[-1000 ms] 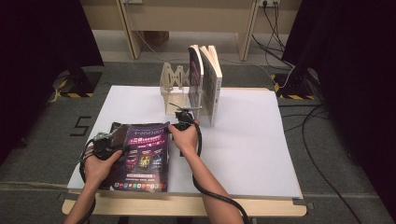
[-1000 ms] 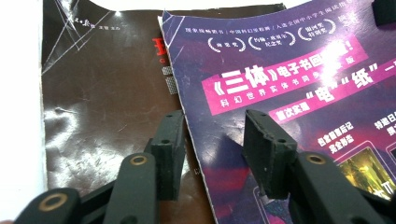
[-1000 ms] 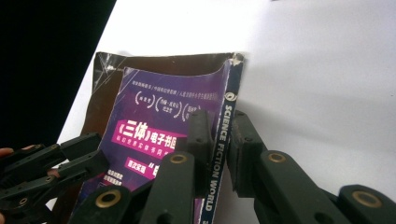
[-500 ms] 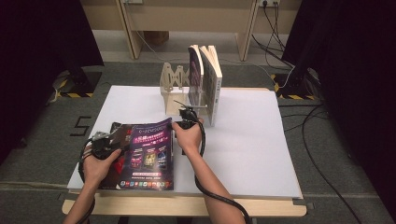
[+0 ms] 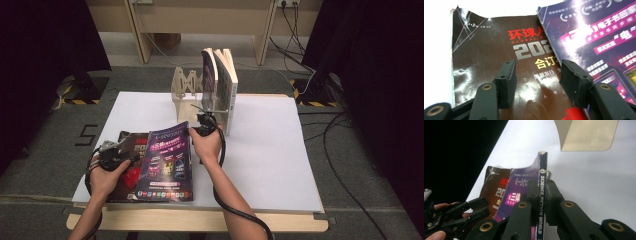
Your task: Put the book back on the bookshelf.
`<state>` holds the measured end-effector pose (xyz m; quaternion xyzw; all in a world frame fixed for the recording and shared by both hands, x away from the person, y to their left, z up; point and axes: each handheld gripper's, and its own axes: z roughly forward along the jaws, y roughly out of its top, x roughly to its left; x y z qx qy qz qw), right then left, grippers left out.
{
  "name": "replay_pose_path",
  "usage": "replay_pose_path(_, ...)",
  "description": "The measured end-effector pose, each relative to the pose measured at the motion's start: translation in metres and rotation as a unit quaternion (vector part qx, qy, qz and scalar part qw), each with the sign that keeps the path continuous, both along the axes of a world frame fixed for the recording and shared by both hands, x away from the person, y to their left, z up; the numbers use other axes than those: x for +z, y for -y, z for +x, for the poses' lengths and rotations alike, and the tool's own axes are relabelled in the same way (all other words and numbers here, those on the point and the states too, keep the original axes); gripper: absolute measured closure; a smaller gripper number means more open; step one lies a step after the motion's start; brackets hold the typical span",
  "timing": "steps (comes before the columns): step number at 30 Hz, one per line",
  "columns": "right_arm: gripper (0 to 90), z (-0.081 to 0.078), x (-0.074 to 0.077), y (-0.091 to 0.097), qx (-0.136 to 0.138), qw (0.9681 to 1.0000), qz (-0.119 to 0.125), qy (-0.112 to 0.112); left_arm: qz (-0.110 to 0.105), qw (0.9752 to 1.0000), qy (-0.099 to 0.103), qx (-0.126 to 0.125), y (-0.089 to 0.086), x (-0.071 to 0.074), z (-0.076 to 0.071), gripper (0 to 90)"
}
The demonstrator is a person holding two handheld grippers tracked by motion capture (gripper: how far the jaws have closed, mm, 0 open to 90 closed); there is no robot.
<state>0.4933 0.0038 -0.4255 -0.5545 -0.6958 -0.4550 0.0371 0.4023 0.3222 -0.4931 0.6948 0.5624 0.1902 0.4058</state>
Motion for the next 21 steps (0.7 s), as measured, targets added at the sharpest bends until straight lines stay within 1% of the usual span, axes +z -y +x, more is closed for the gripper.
replay_pose_path(4,84.8,-0.003,0.007,0.006,-0.004,1.0000,0.000,0.007,0.004,1.0000,-0.001,-0.002,0.001,-0.002,0.001,45.8)
replay_pose_path(5,84.8,-0.003,0.008,0.007,-0.002,0.9999,-0.001,0.011,0.004,1.0000,-0.001,-0.002,0.001,-0.002,0.001,45.8)
replay_pose_path(7,84.8,-0.004,0.010,0.009,-0.005,0.9999,-0.001,0.010,0.006,1.0000,-0.001,-0.003,0.002,-0.003,0.001,45.8)
replay_pose_path(12,84.8,-0.006,0.014,0.014,-0.008,0.9997,-0.002,0.022,0.007,1.0000,-0.002,-0.006,0.002,-0.004,0.001,45.7)
replay_pose_path(21,84.8,-0.014,0.028,0.021,-0.016,0.9982,0.000,0.058,0.010,0.9999,-0.002,-0.007,0.003,-0.004,0.002,45.6)
